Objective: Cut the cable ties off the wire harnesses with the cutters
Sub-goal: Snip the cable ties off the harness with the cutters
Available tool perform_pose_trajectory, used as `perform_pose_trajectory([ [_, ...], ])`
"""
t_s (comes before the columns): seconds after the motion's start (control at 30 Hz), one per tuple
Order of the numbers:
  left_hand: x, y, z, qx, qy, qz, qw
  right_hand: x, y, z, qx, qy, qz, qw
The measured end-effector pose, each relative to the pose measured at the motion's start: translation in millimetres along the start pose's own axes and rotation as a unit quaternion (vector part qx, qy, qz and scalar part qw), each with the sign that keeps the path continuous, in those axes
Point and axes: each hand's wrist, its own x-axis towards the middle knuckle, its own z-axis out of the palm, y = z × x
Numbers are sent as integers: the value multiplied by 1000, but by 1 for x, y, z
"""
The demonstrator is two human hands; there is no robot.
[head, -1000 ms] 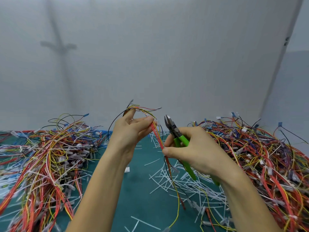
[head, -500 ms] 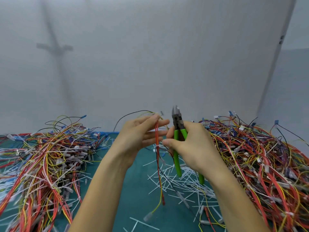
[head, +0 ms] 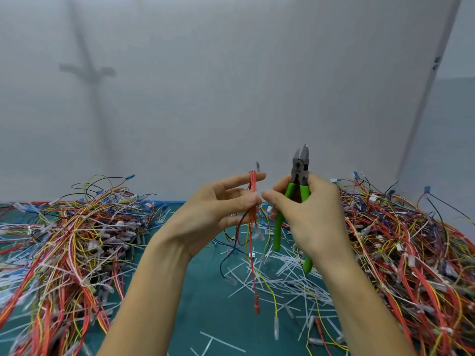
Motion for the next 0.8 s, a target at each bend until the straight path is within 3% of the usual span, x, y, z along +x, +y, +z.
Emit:
perform_pose_trajectory([
  [0.23, 2, 2, 0, 33, 122, 40, 991, 2, -1, 0, -48, 20, -11, 999],
  [0.47, 4, 3, -1, 26, 212, 80, 974, -4, -11, 1, -143, -114, 12, 983],
  [0.8, 3, 5, 2, 85, 181, 102, 974, -13, -9, 8, -258, -170, -3, 951],
])
